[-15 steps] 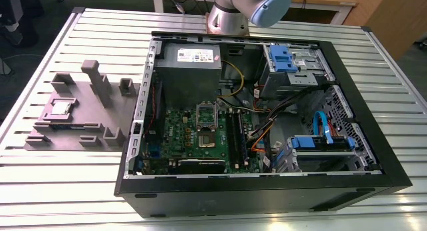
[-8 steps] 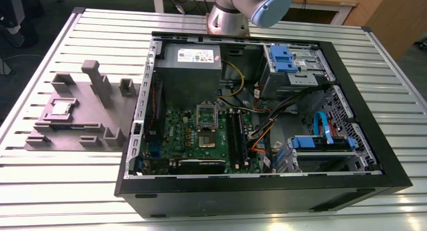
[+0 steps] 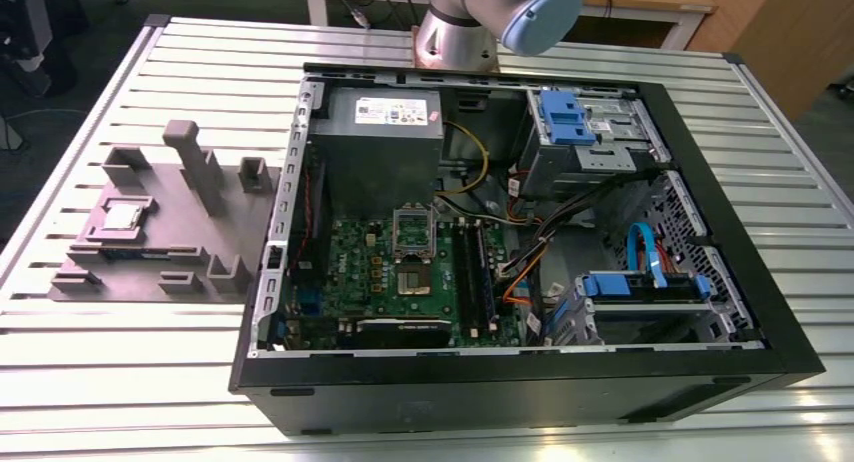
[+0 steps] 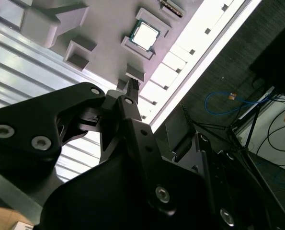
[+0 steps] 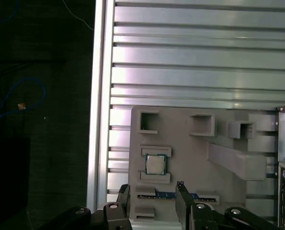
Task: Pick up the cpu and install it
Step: 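Pick up the cpu and move it towards the insertion slot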
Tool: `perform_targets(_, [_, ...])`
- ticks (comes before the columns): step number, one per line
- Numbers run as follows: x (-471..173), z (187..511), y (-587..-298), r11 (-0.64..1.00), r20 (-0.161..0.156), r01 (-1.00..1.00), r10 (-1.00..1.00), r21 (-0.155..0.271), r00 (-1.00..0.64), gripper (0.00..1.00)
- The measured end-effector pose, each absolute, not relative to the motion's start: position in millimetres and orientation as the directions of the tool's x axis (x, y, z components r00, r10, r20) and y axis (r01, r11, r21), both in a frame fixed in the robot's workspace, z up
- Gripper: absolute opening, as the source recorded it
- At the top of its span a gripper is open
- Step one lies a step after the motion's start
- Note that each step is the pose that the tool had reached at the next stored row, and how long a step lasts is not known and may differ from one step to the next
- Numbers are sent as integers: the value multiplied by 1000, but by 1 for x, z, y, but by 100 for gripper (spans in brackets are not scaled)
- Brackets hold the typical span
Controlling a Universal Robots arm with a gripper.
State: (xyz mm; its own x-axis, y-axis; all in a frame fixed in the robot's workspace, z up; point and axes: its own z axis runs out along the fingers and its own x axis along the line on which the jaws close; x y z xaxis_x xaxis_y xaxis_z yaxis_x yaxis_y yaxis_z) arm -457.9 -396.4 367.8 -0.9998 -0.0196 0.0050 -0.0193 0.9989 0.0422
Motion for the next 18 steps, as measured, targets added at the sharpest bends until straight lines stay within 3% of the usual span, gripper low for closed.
perform_targets(18, [-458, 360, -396, 999, 5, -19, -20, 42, -1000, 50])
